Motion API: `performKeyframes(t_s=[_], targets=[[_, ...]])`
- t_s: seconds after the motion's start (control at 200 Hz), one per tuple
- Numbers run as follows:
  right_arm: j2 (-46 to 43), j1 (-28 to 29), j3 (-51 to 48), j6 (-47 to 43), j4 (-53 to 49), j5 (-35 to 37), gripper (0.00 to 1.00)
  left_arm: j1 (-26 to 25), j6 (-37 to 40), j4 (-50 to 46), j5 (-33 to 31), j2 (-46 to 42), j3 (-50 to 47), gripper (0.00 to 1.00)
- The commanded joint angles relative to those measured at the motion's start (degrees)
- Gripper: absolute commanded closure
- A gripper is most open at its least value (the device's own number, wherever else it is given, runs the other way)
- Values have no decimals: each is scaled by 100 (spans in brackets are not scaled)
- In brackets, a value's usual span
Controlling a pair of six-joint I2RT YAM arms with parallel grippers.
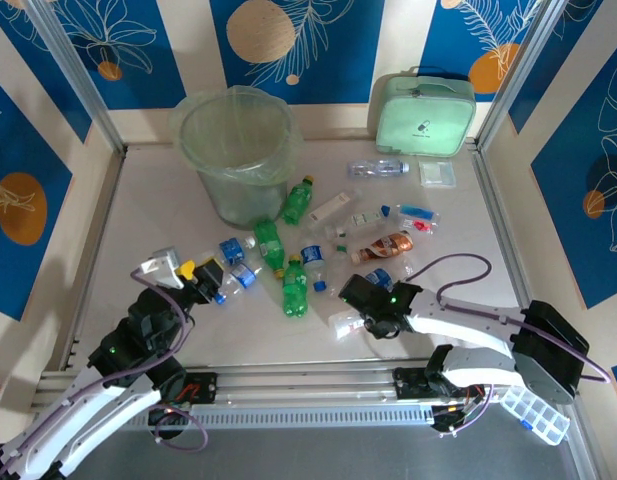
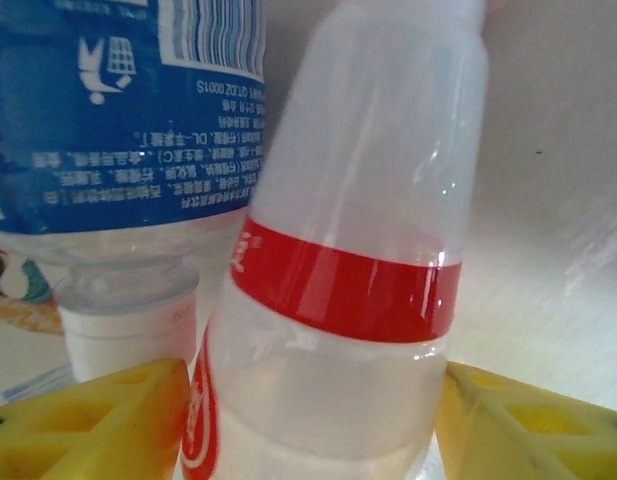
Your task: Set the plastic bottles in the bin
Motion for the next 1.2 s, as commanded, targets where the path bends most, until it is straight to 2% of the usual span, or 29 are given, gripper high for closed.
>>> performKeyframes(t_s=[0.0, 0.145, 0.36, 0.67, 0.935, 1.085, 1.195], targets=[[192, -122, -130, 135, 104, -199, 36, -38, -11, -97, -231, -126, -90, 31], [434, -266, -140, 60, 264, -293, 36, -41, 2, -53, -203, -20, -98, 31], [645, -408, -197, -11, 481, -406, 43, -34, 33, 7, -174, 67, -98, 32], [283, -387, -285, 21, 258, -366, 53, -40, 44, 94, -123, 150, -115, 32], [-181, -68, -149, 4, -322, 140, 56, -36, 36, 92, -105, 182, -107, 32], [-562, 191, -223, -230, -348, 538, 63, -39, 25, 111, -87, 214, -124, 31], [-824, 366, -226, -506, -400, 861, 64, -41, 22, 121, -73, 225, -116, 31]])
